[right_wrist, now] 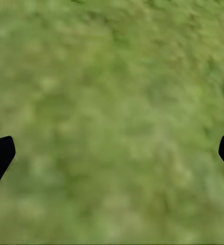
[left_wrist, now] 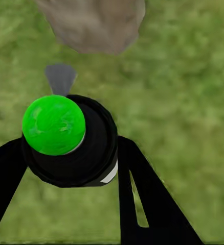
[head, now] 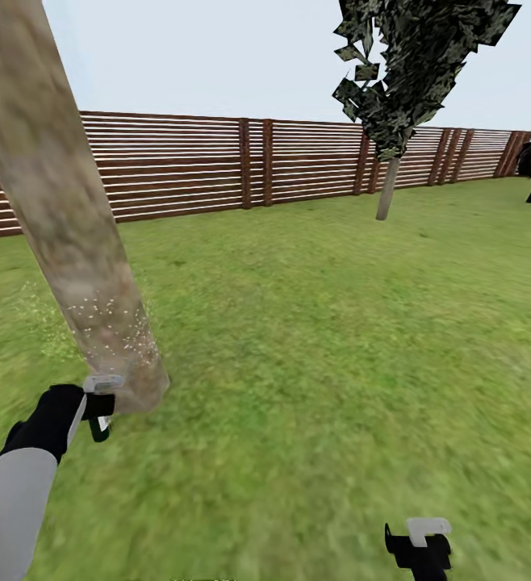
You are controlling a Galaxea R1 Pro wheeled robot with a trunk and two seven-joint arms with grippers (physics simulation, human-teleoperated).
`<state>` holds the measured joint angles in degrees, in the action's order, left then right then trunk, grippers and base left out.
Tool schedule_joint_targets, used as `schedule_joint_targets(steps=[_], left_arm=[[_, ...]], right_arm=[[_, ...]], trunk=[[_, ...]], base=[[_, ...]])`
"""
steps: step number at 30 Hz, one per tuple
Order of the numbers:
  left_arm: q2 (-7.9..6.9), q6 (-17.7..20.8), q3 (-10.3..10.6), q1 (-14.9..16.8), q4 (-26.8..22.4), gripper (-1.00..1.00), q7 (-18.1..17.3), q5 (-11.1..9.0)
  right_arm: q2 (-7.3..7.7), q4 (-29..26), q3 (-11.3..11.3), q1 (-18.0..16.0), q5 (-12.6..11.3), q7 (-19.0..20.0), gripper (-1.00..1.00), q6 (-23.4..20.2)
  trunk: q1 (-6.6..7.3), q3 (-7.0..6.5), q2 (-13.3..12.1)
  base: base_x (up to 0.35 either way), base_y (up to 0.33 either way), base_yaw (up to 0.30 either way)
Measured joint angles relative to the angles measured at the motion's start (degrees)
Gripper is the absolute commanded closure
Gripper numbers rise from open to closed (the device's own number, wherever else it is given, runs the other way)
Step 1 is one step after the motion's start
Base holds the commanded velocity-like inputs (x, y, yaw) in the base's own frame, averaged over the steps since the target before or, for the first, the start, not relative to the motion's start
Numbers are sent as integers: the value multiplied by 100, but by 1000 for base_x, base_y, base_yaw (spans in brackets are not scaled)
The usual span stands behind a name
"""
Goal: In the garden, pick up the pesticide atomizer on the floor and spray pesticide onto both trees until each tree trunk is fully covered.
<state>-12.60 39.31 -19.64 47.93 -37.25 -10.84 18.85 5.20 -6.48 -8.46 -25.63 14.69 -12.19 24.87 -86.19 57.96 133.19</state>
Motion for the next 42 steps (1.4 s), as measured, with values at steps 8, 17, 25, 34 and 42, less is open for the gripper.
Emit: schedule_joint_targets(steps=[8, 17, 25, 34, 42], left_arm=[[-4, -1338, 297, -1013, 67, 100, -577, -13], [-276, -3593, 1339, -1259, 137, 100, -4687, 1668], [-238, -3602, 2474, -1234, 136, 100, -5287, 1783], [511, -3567, 3132, -1220, 72, 100, -5223, 2485], [767, -3558, 3129, -1209, -9, 100, -4931, 2513]], right_arm=[[-14, -45, 16, 0, 7, 21, -100, -6], [-472, -1707, 1111, -542, 1627, 2144, -100, -1166], [-467, -2468, 1144, -897, 1858, 5348, -100, -1453], [-816, -2701, 1678, -906, 1914, 6121, 100, -1471], [-1147, -2947, 1679, -907, 1916, 6469, 100, -1480]], trunk=[[0, 1, 0], [0, -1, 0], [0, 0, 0], [0, -1, 0], [0, -1, 0]], base=[[0, 0, 119], [0, 0, 0], [0, 0, 0], [0, 0, 0], [0, 0, 0]])
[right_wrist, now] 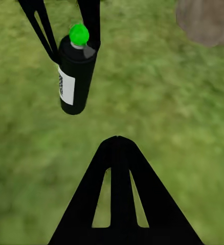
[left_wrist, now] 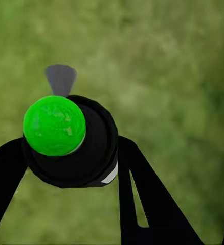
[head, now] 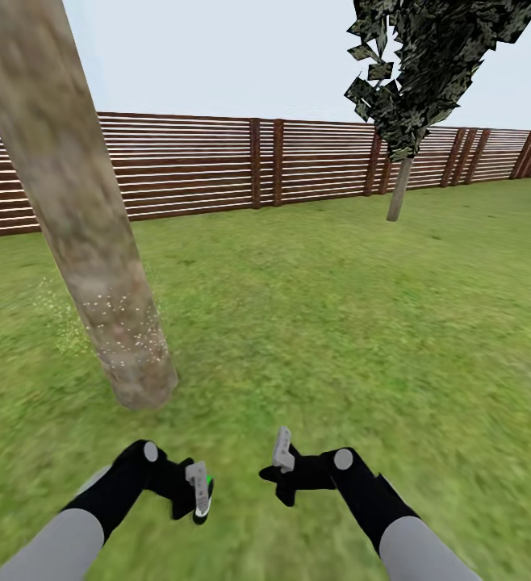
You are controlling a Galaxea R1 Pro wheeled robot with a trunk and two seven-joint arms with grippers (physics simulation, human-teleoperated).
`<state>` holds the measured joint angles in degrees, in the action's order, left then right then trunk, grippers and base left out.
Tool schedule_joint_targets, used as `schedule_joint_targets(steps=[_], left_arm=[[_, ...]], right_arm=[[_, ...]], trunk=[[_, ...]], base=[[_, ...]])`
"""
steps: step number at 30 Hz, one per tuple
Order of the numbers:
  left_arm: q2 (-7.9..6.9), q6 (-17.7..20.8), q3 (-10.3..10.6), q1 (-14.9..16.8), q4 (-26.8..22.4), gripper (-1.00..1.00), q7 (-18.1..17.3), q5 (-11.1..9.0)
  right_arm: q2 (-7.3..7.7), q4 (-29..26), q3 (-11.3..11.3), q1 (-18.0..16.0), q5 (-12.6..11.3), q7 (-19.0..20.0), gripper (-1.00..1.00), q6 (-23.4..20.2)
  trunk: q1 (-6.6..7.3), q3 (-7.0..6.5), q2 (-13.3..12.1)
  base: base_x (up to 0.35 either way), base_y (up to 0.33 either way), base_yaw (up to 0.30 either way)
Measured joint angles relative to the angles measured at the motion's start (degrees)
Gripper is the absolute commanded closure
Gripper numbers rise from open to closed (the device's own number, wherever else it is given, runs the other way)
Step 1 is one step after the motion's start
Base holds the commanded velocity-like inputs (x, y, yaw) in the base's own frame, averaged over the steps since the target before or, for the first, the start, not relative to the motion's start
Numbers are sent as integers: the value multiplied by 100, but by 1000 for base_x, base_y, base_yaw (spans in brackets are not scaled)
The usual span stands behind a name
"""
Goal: In the garden, pick up the pesticide atomizer on the floor and spray pesticide onto both trees until each tree trunk is fully covered.
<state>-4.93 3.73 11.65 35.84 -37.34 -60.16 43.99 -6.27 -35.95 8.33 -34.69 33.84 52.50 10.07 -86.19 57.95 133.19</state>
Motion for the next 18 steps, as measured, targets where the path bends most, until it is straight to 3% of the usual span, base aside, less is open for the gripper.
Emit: schedule_joint_targets(steps=[6, 18], left_arm=[[218, 0, 1, 0, -43, 100, 145, -1], [635, -23, 36, -8, -45, 100, 144, -20]], right_arm=[[-104, -11, 9, 0, -3, 2, 100, 0], [-109, -5, 8, 0, 1, 3, 100, -1]], trunk=[[0, 0, 0], [0, 0, 0]], base=[[0, 0, 0], [0, 0, 0]])
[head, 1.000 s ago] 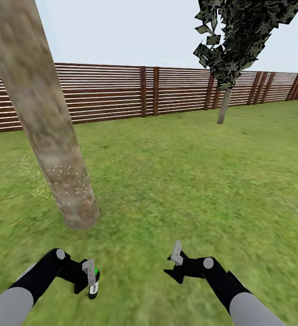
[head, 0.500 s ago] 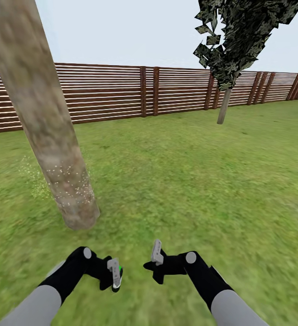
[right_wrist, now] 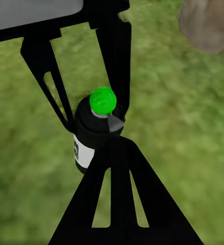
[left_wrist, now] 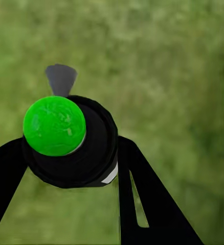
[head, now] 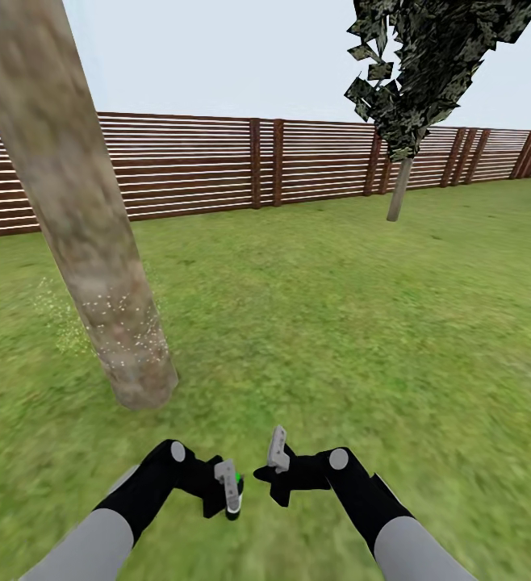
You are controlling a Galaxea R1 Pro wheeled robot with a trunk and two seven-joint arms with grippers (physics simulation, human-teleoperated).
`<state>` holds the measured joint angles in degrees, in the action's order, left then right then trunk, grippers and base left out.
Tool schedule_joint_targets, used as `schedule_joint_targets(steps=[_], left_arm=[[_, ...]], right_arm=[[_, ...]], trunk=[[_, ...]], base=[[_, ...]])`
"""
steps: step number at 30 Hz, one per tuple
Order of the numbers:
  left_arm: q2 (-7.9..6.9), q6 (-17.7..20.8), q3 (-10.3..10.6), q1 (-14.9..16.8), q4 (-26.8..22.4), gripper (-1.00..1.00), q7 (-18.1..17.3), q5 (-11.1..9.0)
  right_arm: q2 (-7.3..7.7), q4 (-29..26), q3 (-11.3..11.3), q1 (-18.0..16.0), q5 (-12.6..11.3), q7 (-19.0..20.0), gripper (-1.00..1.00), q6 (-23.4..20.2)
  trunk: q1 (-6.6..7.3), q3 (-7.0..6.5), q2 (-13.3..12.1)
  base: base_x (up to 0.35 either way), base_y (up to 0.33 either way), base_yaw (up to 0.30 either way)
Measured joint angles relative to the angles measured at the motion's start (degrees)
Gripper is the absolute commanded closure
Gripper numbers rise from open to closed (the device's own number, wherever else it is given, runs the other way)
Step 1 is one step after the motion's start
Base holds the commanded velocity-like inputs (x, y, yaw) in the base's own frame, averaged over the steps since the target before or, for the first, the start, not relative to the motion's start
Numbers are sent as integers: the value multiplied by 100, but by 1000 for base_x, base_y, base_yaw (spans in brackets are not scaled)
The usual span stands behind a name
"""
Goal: In the garden, pick up the pesticide atomizer on the floor and spray pesticide onto both trees until each tree trunk is fully covered.
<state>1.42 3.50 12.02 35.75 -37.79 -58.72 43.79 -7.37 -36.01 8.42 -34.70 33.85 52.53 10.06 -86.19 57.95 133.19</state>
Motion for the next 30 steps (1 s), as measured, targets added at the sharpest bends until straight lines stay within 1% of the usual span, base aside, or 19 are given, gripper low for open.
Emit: schedule_joint_targets(steps=[2, 7, 10, 13, 30], left_arm=[[55, 0, 1, 0, 1, 100, 3, 4], [118, 0, 1, 1, 1, 100, 6, 4], [202, 0, 1, 0, 1, 100, 7, 2], [236, 0, 1, 1, 1, 100, 7, 1], [288, -40, 2, 9, -8, 100, -2, -6]], right_arm=[[0, 1, 0, 0, 0, 0, 100, 0], [0, 3, 0, 0, 0, 0, 100, 0], [0, 3, 2, 0, 4, 0, 100, 0], [0, 3, 5, 0, 6, 0, 100, 2], [7, 9, 2, 0, 9, 0, 100, 6]], trunk=[[0, 0, 0], [0, 0, 0], [0, 0, 0], [0, 0, 0], [0, 0, 0]], base=[[0, 0, 0], [0, 0, 0], [0, 0, 0], [0, 0, 0], [0, 0, 0]])
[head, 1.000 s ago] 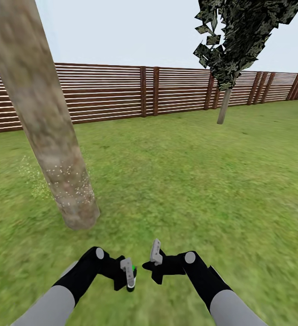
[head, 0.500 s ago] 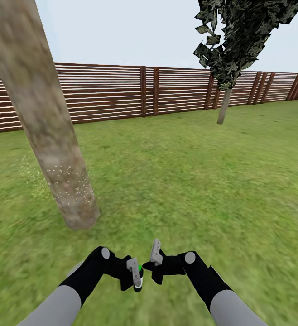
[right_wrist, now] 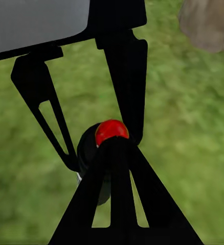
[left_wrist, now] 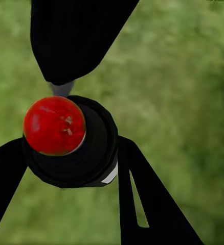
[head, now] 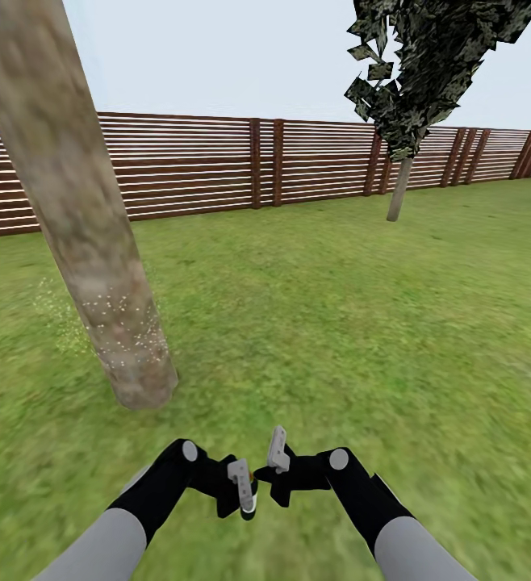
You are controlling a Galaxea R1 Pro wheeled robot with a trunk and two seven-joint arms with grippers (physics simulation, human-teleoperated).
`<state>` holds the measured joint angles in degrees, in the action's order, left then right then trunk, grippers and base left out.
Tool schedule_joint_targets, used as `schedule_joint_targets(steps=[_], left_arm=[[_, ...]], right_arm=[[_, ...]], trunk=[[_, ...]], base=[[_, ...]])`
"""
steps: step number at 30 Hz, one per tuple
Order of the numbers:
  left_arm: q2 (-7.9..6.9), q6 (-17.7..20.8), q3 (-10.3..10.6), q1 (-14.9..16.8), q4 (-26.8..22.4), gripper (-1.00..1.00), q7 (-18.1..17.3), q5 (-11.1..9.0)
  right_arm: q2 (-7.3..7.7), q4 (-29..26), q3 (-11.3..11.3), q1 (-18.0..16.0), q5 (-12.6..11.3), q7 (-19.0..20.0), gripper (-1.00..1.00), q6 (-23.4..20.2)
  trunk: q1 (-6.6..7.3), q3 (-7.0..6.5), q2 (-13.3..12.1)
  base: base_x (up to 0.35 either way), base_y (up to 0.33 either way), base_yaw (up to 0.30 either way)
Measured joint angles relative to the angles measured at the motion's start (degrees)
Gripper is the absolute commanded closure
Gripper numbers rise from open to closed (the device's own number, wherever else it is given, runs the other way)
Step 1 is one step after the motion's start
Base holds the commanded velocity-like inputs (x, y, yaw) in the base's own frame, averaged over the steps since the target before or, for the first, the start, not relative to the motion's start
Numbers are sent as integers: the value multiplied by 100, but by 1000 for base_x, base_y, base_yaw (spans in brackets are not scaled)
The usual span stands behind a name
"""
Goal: In the garden, pick up the pesticide atomizer on the floor and spray pesticide onto both trees until each tree trunk is fully covered.
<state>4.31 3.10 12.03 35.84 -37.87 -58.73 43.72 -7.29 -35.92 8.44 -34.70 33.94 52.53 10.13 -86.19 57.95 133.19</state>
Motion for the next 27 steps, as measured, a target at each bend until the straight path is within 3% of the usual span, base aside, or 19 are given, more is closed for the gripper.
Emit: schedule_joint_targets(steps=[6, 10, 14, 18, 19, 24, 25, 27], left_arm=[[24, 3, 0, 0, 4, 100, -4, 13], [-79, 15, -7, -8, 69, 100, 6, 53], [-367, 23, -38, -20, 101, 100, 9, 269], [-861, 17, -66, -72, 109, 100, 3, 308], [-978, 15, -71, -77, 109, 100, 3, 307], [-1673, 23, -114, -97, 117, 100, 54, 282], [-1788, 29, -299, -99, 118, 100, 224, 236], [-1846, 28, -1315, -112, 124, 100, 996, 94]], right_arm=[[2, 3, 1, 0, 0, 0, 100, 3], [2, 2, 6, 0, 0, 0, 100, 3], [2, 3, 5, 1, 0, 0, 100, 3], [2, 3, 7, 1, 0, 0, 100, 3], [6, 3, 7, 2, 0, 0, -100, 3], [50, 18, -18, 4, 11, -27, -100, 19], [86, 22, -28, 7, 15, -51, -100, 24], [394, 40, -42, 12, 4, -289, -100, 30]], trunk=[[0, 0, 0], [0, 0, 0], [0, 0, 0], [0, 0, 0], [0, 0, 0], [0, 0, 0], [0, 0, 0], [0, -1, 0]], base=[[0, 0, 0], [0, 0, 0], [0, 0, 0], [0, 0, 0], [0, 0, 0], [0, 0, 0], [0, 0, 0], [0, 0, 0]])
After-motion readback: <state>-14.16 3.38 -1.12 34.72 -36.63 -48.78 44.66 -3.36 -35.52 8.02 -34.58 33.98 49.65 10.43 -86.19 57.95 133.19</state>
